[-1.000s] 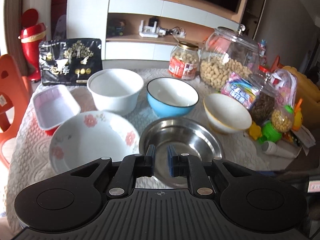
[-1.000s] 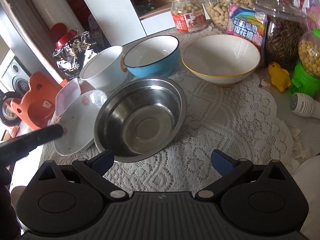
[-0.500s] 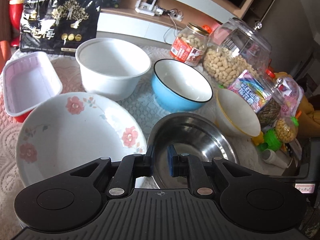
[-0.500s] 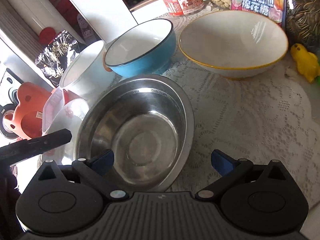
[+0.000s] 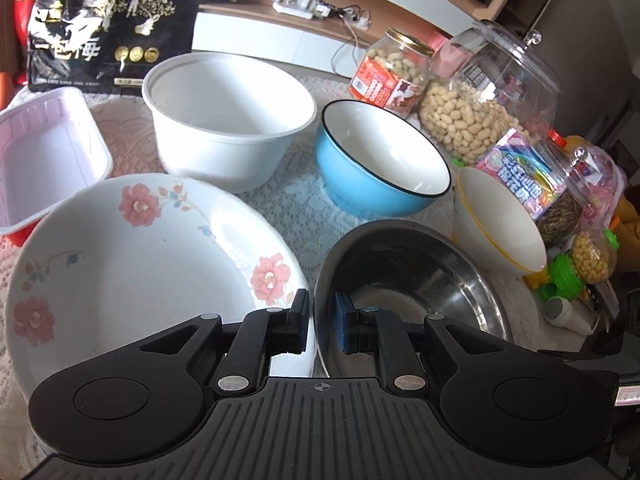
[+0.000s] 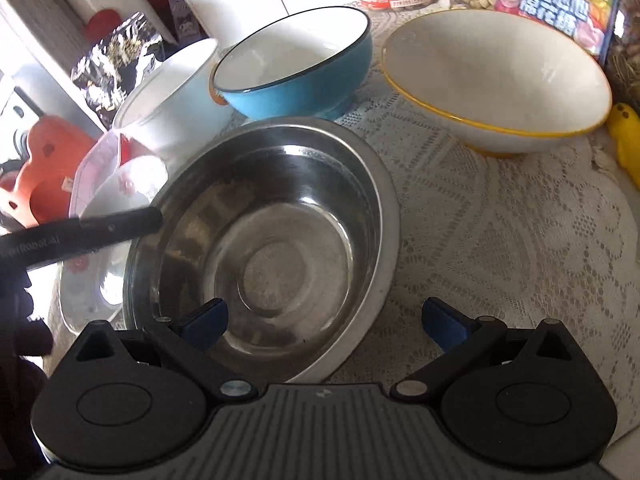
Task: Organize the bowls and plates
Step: 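Reach the right tool to the stainless steel bowl rim and grasp it, then lift the steel bowl with the right tool onto the floral plate, release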
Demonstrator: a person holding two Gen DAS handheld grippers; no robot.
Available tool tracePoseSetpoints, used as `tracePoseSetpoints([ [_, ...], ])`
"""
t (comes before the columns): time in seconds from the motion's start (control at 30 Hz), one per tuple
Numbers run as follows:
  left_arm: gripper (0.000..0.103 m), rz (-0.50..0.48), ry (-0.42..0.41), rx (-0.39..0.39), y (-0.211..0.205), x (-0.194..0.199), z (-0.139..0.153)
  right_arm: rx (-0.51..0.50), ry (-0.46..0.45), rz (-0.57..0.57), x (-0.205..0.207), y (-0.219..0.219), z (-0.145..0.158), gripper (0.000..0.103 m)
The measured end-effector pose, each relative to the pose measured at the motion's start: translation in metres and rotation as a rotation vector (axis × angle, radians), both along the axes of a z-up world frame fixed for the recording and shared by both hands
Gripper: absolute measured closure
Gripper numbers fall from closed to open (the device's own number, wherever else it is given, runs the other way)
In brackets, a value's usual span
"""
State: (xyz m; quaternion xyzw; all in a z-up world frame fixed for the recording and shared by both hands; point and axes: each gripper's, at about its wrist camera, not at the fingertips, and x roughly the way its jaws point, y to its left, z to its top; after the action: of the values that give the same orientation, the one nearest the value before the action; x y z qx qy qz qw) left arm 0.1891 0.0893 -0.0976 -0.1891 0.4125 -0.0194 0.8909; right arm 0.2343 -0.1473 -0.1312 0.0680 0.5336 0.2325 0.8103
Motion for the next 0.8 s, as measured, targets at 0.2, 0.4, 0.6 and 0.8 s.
tracePoseSetpoints([
  [0.2,0.086,0.015,-0.009,-0.016,0.004,0.0,-0.003,-0.061,-0.021,0.031,-0.004,0.01,0.0,0.0],
  [0.4,0.086,0.009,-0.023,-0.03,0.003,-0.006,-0.002,-0.128,-0.097,0.137,-0.009,0.023,0.006,0.016],
  [0.6,0.084,-0.003,-0.054,-0.039,0.001,-0.011,0.001,-0.129,-0.203,-0.028,0.011,0.019,0.022,0.024],
  [0.8,0.083,0.026,-0.058,-0.06,0.004,-0.012,-0.002,-0.18,-0.168,-0.029,0.019,0.031,0.019,0.05],
])
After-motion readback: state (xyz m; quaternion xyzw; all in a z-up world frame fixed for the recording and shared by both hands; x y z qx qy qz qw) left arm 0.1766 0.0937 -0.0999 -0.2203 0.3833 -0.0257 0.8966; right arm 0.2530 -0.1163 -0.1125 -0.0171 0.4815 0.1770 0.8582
